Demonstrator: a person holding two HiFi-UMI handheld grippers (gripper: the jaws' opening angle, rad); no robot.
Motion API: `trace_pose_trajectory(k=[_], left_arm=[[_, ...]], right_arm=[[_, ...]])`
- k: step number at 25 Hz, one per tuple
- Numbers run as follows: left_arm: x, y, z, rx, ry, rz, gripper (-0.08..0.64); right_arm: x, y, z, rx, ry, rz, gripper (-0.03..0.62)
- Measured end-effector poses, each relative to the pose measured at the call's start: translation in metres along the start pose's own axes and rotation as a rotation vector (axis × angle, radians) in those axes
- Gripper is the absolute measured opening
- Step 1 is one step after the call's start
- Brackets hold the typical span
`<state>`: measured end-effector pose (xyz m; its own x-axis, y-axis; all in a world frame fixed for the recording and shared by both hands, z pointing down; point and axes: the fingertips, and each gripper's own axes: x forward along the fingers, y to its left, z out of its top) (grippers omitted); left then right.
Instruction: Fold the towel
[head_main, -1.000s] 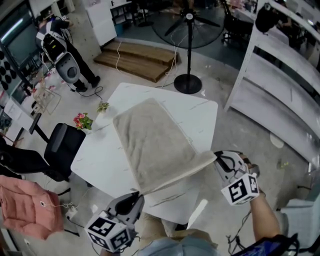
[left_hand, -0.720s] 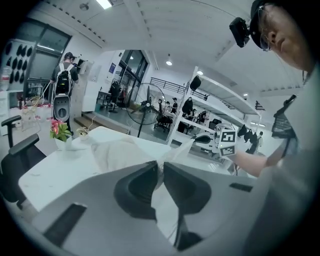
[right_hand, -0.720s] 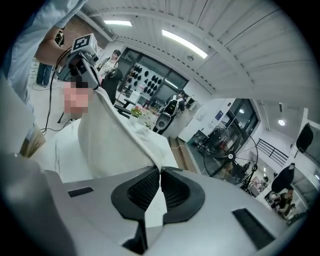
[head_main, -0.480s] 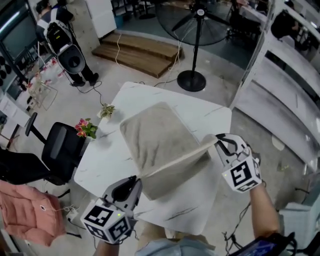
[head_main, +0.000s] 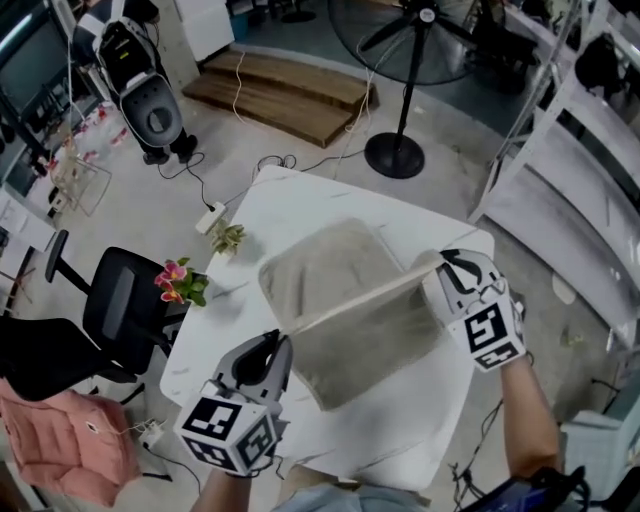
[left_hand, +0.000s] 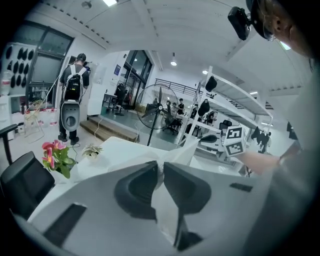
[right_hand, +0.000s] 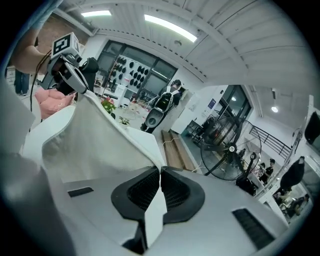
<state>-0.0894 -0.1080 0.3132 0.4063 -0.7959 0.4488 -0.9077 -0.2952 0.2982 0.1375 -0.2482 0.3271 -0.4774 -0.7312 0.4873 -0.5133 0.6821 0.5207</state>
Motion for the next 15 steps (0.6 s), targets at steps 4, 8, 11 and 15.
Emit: trace_pose_trajectory(k=[4,8,11,15], left_arm=[[0.022,0.029,0.005,-0.006,0.012,0.001,0.044],[0.047,0.058,0.008,0.001,0.031,0.004,0.046],[0.063,0.077,0.008,0.006,0.042,0.011,0.049],[0.083,0.098,0.003,-0.019,0.064,0.017,0.052]], right_arm=[[0.038,-0.004,0.002,0.025,0.026,-0.010,0.025],[0.074,-0.007,0.001,0.043,0.067,-0.014,0.025],[0.097,-0.007,-0.002,0.057,0.093,-0.020,0.025],[0.124,-0.005,-0.009,0.058,0.130,-0.011,0.026]])
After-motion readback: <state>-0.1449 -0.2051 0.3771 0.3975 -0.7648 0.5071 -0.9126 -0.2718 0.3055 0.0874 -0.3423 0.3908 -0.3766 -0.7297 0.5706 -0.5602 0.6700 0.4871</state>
